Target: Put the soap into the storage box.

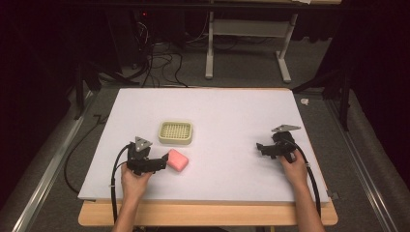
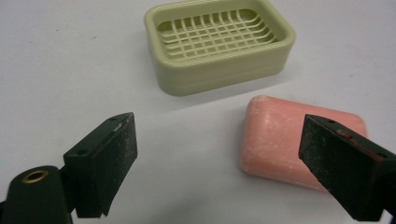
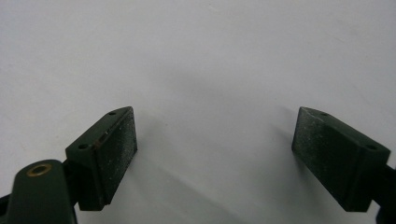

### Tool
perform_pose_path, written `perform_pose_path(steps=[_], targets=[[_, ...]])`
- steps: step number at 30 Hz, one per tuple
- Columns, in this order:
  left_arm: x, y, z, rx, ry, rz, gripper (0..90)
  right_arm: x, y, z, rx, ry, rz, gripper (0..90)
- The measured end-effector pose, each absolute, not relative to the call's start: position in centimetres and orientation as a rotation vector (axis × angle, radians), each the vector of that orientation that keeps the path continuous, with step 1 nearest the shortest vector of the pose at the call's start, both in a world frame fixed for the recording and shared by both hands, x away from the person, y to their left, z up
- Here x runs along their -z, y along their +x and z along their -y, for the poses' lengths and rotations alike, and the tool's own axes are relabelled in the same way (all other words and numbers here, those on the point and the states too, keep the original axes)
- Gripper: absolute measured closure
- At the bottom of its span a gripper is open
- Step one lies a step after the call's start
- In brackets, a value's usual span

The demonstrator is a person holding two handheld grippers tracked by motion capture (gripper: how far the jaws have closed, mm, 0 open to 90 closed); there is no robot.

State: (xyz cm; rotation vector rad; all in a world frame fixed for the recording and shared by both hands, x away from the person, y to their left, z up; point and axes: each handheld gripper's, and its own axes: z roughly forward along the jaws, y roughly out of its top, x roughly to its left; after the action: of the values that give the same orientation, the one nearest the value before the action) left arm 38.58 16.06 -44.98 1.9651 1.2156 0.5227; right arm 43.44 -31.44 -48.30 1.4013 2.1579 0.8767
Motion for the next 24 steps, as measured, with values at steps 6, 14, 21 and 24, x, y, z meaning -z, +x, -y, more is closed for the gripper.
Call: perform_pose_path(steps=[6,14,21,24], targets=[[44.8,38.3,-15.0,-0.502,1.985,-1.172,12.3,48.3,43.4,31.4,-0.877,1.401,-2.158,14.5],[45.1,38.2,-13.9,-0.466,2.014,-1.144,10.8,48.3,43.4,31.4,-0.877,1.403,-2.157,14.5],[45.7,38.5,-12.7,-0.439,2.055,-1.123,9.9,48.3,43.4,31.4,-0.877,1.403,-2.157,14.5],[45.8,38.5,-12.3,-0.438,2.068,-1.117,9.7,48.3,43.4,31.4,-0.877,1.403,-2.157,14.5]])
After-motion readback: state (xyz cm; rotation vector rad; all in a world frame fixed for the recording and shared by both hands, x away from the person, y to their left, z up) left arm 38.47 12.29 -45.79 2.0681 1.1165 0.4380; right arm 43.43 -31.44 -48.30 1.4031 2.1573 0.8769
